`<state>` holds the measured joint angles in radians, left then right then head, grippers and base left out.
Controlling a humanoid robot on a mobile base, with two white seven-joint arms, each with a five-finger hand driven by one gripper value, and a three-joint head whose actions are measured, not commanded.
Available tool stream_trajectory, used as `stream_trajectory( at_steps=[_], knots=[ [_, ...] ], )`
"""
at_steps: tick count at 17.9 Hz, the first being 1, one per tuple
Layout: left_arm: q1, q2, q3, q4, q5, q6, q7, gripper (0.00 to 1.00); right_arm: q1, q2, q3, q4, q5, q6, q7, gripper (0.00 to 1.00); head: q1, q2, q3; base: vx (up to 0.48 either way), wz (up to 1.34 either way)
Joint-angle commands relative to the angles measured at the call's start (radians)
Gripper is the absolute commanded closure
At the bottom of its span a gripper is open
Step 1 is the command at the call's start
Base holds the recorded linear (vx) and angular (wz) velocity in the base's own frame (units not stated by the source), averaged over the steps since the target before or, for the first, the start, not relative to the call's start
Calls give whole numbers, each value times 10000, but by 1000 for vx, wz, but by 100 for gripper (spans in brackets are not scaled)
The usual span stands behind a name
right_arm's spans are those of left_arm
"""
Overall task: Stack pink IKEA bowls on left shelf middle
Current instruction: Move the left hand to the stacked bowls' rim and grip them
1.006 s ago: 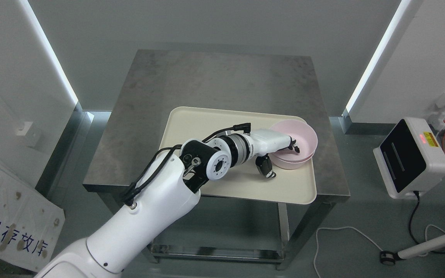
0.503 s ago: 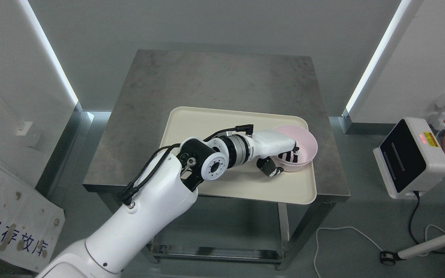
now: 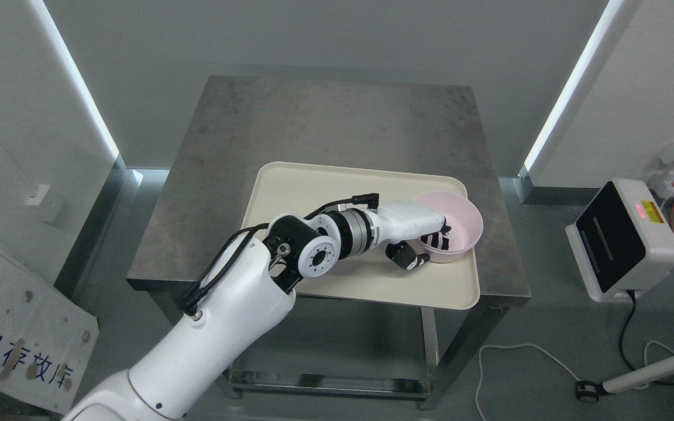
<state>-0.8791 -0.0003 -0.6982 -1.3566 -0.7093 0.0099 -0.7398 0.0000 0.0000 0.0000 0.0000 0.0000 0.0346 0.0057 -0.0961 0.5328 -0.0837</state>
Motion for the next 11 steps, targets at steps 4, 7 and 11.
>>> stream_trajectory(
  at_steps=[4, 7, 11],
  knots=[
    [78, 178, 1028, 297, 68, -405, -73, 100, 291, -175, -108, -337, 0, 7, 4, 0, 0, 0, 0, 0, 0],
    [48, 178, 2008, 175, 129, -467, -57, 100, 291, -175, -108, -337, 0, -9, 4, 0, 0, 0, 0, -2, -14],
    [17, 178, 3144, -239, 420, -1811, -72, 99, 291, -175, -108, -337, 0, 7, 4, 0, 0, 0, 0, -2, -11]
  ],
)
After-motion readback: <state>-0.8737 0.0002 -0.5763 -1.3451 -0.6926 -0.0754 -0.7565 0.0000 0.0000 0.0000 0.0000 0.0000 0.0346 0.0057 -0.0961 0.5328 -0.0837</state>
